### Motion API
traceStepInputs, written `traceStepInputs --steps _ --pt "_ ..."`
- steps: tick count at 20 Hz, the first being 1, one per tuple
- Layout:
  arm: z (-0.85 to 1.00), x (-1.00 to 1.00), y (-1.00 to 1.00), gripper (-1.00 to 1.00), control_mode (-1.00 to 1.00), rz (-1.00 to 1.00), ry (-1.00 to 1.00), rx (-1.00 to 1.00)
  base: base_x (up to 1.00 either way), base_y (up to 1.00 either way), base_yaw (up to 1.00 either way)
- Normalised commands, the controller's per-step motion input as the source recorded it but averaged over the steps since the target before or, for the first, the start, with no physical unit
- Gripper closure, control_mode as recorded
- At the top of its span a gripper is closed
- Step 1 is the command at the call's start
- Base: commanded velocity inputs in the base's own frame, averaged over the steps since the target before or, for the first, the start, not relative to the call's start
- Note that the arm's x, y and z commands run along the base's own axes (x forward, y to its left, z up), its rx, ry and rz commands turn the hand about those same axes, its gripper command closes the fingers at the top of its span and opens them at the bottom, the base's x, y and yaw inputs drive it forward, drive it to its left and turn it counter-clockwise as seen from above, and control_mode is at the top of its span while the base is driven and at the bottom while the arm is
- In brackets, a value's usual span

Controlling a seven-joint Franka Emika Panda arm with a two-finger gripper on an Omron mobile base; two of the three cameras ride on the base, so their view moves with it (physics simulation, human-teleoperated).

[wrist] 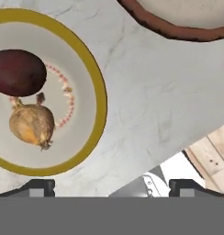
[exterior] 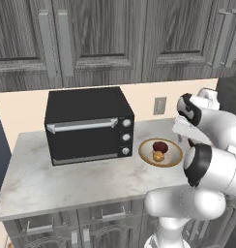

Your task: Place the bowl with the potato and onion on the top shelf of the fridge. Place the bowl with the fish and steak on the second highest shelf of the fridge.

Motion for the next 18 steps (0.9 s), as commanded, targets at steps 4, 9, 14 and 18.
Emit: traceStepInputs --steps 4,9,14,18 --pt "-0.75 0.0 0.0 -1.0 -1.0 -0.03 -0.04 0.01 0.0 0.0 0.0" --pt "-0.57 0.03 -0.01 -1.0 -1.0 -0.05 0.0 0.0 0.0 0.0 0.0" --pt "-0.46 0.16 0.01 -1.0 -1.0 -0.1 0.0 0.02 0.0 0.0 0.0" --pt "-0.32 0.3 0.0 -1.0 -1.0 -0.09 0.0 0.05 0.0 0.0 0.0"
